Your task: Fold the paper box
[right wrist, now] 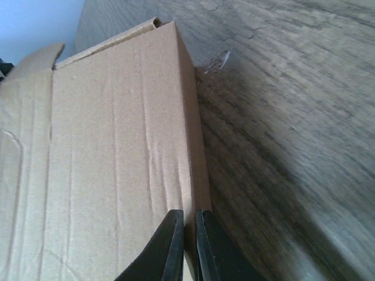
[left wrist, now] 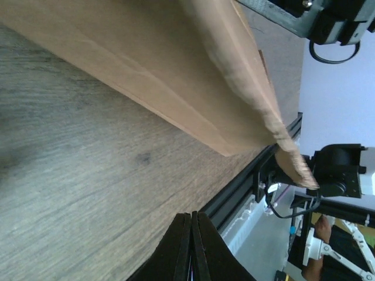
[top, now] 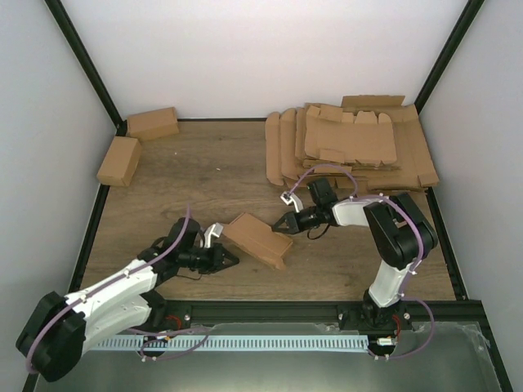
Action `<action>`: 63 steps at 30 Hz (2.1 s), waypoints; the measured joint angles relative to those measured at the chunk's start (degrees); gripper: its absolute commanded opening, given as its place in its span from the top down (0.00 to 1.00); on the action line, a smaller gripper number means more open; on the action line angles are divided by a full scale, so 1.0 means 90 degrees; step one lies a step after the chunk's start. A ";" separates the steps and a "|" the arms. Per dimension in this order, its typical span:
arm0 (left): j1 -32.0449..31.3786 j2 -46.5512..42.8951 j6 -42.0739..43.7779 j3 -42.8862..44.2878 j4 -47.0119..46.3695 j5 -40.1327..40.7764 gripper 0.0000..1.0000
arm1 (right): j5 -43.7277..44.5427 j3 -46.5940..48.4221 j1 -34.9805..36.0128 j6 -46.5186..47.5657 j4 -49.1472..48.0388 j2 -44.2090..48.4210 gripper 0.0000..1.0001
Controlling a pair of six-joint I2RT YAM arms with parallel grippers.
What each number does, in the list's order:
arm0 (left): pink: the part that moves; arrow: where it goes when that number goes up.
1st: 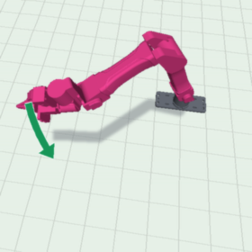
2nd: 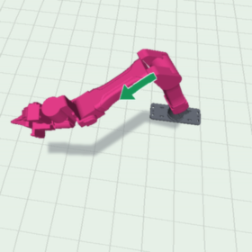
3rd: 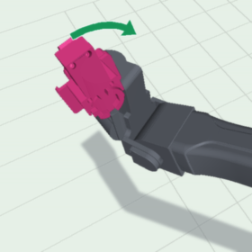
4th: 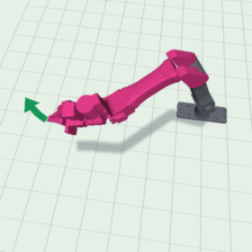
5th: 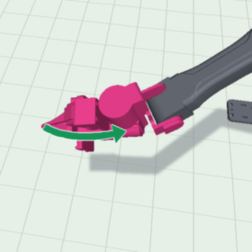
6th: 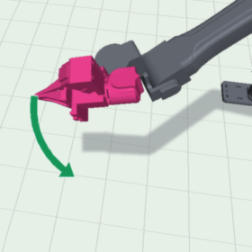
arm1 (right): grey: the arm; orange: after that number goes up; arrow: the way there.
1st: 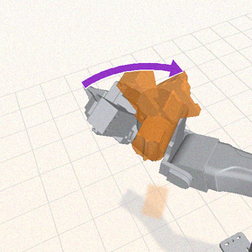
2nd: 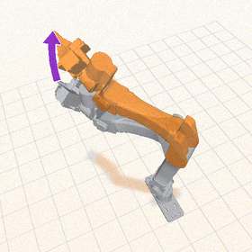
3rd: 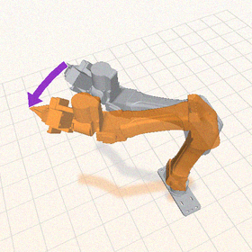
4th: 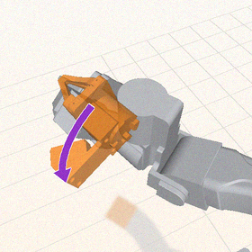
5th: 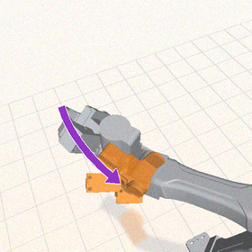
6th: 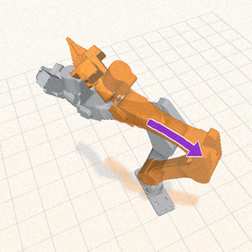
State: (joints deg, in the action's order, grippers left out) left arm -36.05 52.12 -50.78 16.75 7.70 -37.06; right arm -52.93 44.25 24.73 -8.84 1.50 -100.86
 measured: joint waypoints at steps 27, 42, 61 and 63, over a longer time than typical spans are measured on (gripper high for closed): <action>-0.0328 0.2999 0.0070 0.0843 -0.3002 0.1251 0.96 | 0.0595 0.0330 -0.0272 0.0095 0.0556 -0.0233 0.80; -0.0945 0.3441 0.0291 0.1472 -0.2431 0.1472 0.96 | 0.1644 0.0325 0.0534 0.0066 0.1008 0.0199 0.78; -0.1452 0.2409 0.0049 0.0923 -0.1783 0.2397 0.90 | 0.2841 0.0039 0.0925 -0.0211 0.1494 0.1073 0.72; -0.1452 0.2404 0.0051 0.0923 -0.1727 0.2446 0.90 | 0.3087 0.0039 0.0925 -0.0294 0.1542 0.1173 0.72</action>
State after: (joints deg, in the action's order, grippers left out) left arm -49.12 73.76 -50.33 25.06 -7.84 -15.05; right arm -25.15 44.60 33.06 -11.49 15.38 -90.30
